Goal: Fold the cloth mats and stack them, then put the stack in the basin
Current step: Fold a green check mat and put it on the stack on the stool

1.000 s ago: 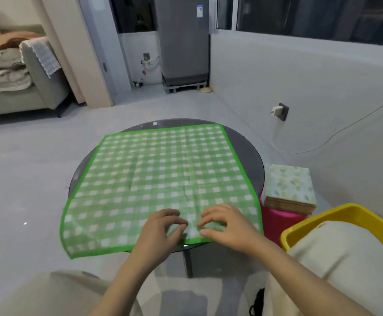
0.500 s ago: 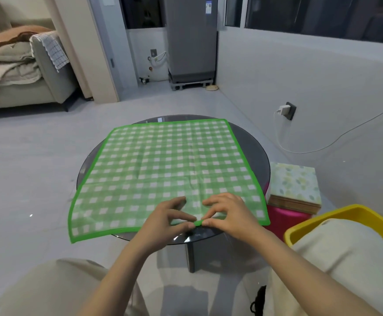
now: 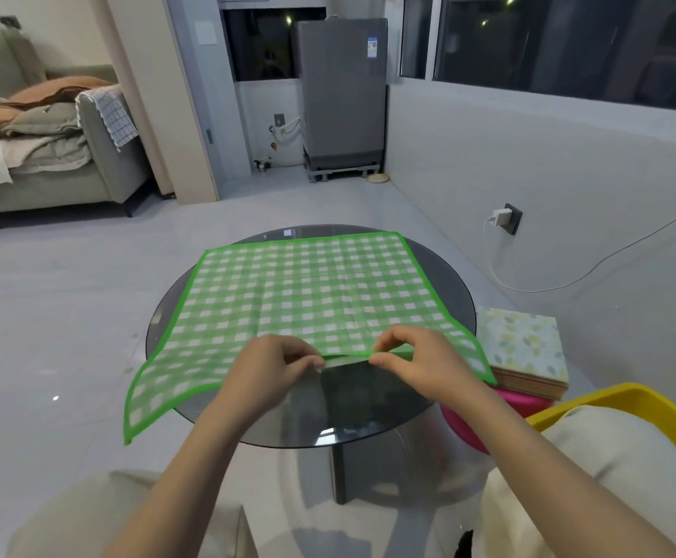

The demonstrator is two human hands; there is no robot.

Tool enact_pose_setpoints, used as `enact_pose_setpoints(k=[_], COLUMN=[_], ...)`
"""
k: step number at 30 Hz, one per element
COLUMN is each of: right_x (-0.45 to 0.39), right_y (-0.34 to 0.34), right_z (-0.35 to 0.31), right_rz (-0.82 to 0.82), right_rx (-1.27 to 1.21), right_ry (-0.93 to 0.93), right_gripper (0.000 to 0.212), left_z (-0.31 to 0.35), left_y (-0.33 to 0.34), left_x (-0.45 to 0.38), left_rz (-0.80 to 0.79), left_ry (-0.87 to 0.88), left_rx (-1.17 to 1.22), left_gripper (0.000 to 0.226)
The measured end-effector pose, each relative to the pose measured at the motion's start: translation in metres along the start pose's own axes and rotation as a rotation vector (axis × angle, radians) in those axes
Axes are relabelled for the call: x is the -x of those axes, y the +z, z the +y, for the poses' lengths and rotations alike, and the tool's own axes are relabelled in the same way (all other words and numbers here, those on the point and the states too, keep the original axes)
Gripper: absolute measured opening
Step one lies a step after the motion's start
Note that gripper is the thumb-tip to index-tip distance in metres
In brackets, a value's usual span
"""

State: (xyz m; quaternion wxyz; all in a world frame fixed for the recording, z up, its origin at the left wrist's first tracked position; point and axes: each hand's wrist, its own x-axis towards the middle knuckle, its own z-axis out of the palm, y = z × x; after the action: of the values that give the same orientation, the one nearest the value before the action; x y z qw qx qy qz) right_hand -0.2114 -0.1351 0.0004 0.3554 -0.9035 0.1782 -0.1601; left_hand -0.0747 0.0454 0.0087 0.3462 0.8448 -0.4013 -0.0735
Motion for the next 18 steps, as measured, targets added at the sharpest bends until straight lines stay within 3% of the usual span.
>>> enact_pose_setpoints(k=[4,9,18], right_x=[0.002,-0.004,-0.089], right_y=[-0.024,-0.053,-0.031], right_z=[-0.023,-0.044,-0.018], right_rz=[0.055,0.072,0.307], right_rx=[0.104,0.253,0.525], right_ry=[-0.077,-0.161,-0.25], right_gripper=[0.006,0.011,0.016], left_z=[0.026,0.049,0.017], left_y=[-0.026,-0.051,-0.023], left_x=[-0.009,-0.019,-0.1], left_rz=[-0.007,-0.05,0.225], left_ry=[0.026,0.078,0.239], left_rx=[-0.053,-0.126,-0.312], left_gripper=[0.008,0.007,0.016])
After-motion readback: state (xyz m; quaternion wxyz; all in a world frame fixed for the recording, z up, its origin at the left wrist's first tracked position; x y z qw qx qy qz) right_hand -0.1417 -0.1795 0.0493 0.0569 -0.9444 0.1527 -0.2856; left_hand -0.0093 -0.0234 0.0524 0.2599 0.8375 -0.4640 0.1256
